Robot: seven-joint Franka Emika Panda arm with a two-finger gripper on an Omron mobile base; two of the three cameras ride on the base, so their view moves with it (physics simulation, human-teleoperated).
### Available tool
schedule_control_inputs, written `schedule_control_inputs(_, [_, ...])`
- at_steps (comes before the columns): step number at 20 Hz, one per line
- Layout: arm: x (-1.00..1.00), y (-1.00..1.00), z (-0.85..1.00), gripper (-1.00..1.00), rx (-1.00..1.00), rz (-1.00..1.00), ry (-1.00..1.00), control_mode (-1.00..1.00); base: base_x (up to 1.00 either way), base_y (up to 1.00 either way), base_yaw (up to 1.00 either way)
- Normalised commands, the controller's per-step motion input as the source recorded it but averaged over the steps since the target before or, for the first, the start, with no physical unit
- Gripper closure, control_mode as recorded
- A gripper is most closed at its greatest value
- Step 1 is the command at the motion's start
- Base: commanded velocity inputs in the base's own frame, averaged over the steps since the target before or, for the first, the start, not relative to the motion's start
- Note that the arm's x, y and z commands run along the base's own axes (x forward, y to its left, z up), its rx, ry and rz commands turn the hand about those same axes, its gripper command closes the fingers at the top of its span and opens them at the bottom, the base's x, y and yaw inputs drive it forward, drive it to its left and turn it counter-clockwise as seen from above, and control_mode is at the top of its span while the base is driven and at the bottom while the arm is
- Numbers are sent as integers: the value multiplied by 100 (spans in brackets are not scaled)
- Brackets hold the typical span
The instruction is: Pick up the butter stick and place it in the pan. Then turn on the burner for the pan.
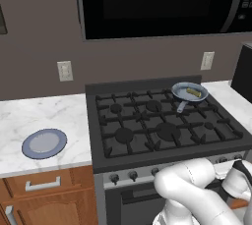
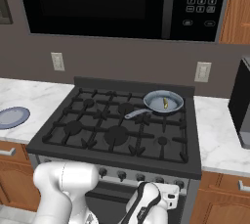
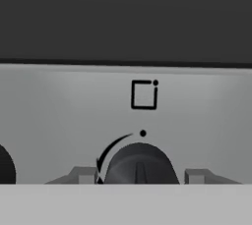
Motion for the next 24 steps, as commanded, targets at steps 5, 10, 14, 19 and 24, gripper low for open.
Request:
schedule_control_inputs(5, [25,0,5,100,-21,0,13,-100,0,0,0])
schedule_control_inputs(10, [32,0,13,100,-21,2,12,-100,0,0,0])
schedule_control_inputs(14, [47,0,9,100,-19,15,19,-100,0,0,0])
schedule_control_inputs(19, [42,0,12,100,-20,18,24,-100,0,0,0])
schedule_control_inputs(24, [22,0,13,100,-25,13,21,-100,0,0,0])
